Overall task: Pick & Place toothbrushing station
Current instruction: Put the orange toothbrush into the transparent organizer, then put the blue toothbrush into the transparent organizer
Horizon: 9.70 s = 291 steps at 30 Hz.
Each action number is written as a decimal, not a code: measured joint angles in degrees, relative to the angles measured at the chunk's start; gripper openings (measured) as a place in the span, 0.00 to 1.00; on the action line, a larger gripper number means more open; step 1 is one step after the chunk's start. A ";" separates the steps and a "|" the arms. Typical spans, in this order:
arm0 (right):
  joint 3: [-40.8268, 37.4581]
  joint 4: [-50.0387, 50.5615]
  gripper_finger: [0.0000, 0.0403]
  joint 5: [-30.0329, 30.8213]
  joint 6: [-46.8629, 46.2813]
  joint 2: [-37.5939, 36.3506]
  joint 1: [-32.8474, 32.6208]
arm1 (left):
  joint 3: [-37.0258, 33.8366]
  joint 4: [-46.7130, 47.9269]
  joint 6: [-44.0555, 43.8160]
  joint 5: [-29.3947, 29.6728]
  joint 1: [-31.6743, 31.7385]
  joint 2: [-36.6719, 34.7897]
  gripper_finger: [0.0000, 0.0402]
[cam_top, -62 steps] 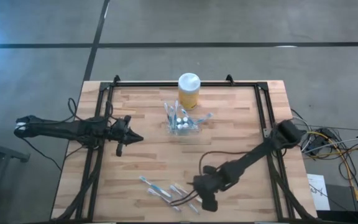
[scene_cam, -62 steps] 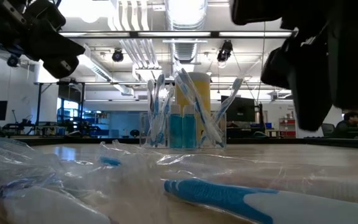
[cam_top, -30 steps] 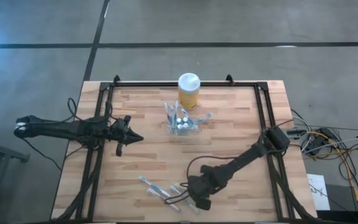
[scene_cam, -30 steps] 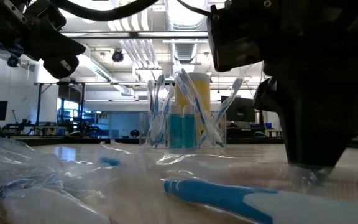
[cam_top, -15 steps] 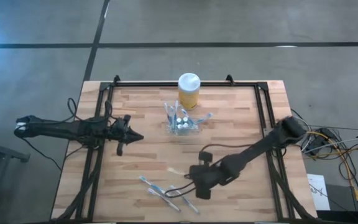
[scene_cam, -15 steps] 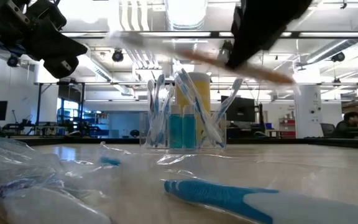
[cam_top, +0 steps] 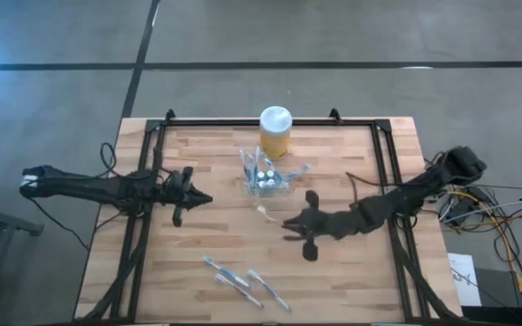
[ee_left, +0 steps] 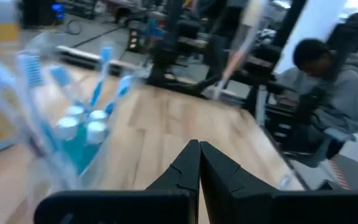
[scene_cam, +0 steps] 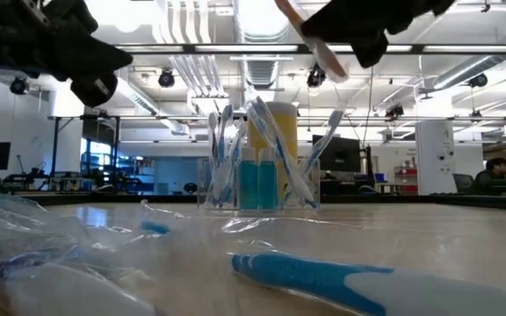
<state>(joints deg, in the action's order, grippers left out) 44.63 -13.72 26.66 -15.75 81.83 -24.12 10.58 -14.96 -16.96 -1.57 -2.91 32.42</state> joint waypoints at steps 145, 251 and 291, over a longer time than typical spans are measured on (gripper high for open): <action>-8.75 -37.54 0.02 -5.29 20.08 7.49 -0.48 | 9.78 -48.62 3.42 21.08 9.01 61.05 0.10; -44.14 -4.13 0.02 -5.69 2.82 -66.30 3.78 | -8.15 18.38 13.27 -2.35 7.79 -32.38 0.04; -20.47 10.16 0.02 2.88 -6.42 -39.58 3.85 | -6.22 24.80 10.89 -6.56 7.79 -32.36 0.05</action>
<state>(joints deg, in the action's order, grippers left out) 24.16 -3.56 29.54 -22.17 42.25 -20.28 4.36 9.84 -6.08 -8.14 4.89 0.05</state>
